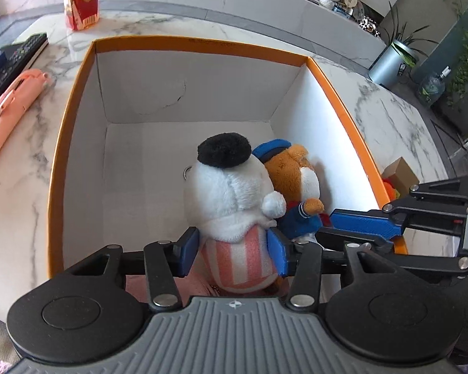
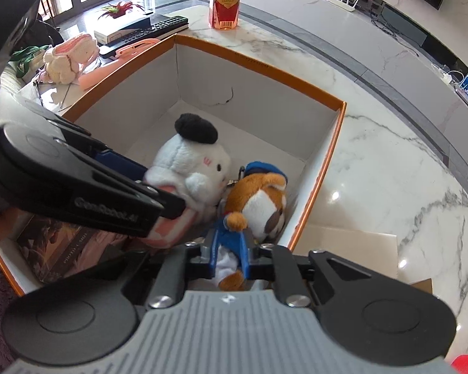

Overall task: Organize objects
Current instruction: 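Lower both plush toys into the orange box and open both tools, then move both tools out of the box toward the yellow case and knitted ball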

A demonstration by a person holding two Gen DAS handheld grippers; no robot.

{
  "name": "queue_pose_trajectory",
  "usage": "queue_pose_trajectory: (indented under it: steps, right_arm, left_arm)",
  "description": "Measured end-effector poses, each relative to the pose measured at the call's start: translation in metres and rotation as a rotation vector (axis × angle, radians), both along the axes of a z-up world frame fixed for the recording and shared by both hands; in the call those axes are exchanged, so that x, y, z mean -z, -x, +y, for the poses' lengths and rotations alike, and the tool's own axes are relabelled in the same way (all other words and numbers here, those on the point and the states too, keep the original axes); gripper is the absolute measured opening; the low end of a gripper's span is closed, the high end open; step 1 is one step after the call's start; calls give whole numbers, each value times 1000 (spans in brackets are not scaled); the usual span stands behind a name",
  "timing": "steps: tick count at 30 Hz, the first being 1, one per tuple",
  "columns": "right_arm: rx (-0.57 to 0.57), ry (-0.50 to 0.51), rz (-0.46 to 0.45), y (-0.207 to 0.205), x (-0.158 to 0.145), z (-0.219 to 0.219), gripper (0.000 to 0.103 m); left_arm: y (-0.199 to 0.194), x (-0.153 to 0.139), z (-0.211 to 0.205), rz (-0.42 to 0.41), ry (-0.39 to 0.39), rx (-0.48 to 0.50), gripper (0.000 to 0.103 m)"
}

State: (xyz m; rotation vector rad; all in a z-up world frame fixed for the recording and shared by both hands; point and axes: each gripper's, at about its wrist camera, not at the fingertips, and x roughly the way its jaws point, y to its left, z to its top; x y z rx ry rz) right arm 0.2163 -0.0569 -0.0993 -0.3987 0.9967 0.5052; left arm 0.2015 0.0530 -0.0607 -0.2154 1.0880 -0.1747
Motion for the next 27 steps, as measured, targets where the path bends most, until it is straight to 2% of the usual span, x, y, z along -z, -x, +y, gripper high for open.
queue_pose_trajectory:
  steps: [4, 12, 17, 22, 27]
  right_arm:
    - [-8, 10, 15, 1, 4, 3, 7]
    - [-7, 0, 27, 3, 3, 3, 8]
    - [18, -69, 30, 12, -11, -10, 9]
    - [59, -164, -3, 31, -36, -34, 9]
    - [145, -223, -65, 50, -60, -71, 15]
  left_arm:
    - [-1, -1, -3, -2, -17, 14, 56]
    - [3, -6, -4, -15, -41, 25, 60]
    - [9, -14, -4, -42, -75, 17, 65]
    - [21, -33, -7, -109, -121, 16, 71]
    - [35, -62, -23, -215, -129, 86, 71]
